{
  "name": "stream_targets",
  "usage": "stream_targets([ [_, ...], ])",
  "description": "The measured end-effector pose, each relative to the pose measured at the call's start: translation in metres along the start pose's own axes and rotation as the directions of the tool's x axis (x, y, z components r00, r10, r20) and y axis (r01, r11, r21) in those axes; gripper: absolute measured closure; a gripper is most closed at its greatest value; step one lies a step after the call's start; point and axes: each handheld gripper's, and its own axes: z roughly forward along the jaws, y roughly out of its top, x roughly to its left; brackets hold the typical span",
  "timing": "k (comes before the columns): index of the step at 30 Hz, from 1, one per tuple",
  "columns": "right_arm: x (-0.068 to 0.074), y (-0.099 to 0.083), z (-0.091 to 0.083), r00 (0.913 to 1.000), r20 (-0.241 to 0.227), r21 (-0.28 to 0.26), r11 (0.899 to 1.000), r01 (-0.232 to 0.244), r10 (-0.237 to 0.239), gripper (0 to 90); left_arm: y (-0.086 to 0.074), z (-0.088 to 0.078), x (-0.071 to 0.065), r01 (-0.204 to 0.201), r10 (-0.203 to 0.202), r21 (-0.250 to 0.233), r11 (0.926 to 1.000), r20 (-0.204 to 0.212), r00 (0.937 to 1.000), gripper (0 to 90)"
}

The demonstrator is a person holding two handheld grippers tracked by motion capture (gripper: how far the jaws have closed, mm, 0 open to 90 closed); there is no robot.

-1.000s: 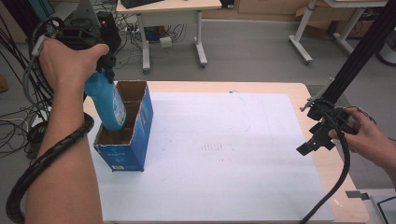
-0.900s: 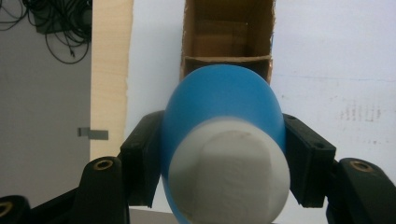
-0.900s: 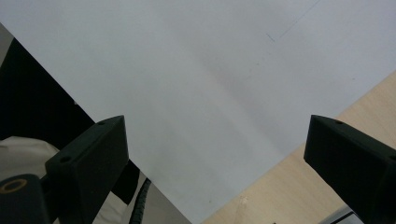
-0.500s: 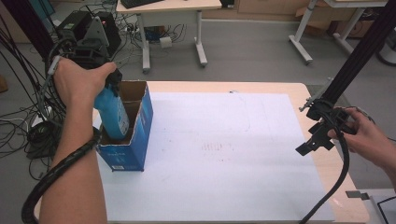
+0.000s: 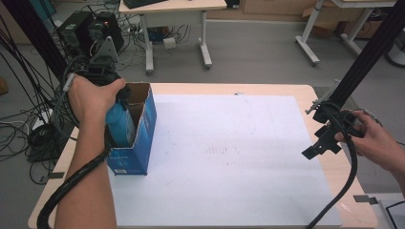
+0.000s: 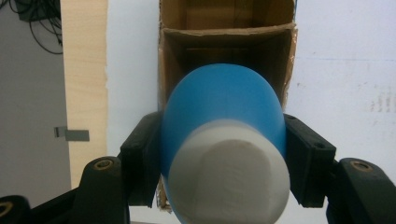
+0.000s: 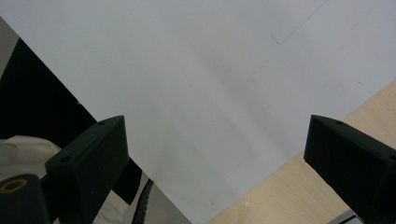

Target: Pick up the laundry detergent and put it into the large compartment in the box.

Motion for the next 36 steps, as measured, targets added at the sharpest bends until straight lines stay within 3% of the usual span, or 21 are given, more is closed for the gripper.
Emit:
stream_targets([
  [18,0.0,0.002,0.003,1.0,-0.005,0.003,1.0,0.004,-0.004,6.2,-0.005,0.035,-0.002,0.005,-0.005,0.002,1.0,0.001,1.0,38.4],
  [24,-0.001,0.001,0.003,1.0,-0.007,0.004,1.0,0.005,-0.005,6.1,-0.005,0.045,-0.005,0.005,-0.004,0.012,0.9999,-0.017,0.9998,38.4],
  [36,-0.001,0.002,0.007,0.9999,-0.013,0.007,1.0,0.003,-0.003,6.2,-0.007,0.056,-0.005,0.009,-0.009,0.014,0.9999,-0.011,0.9999,38.4],
])
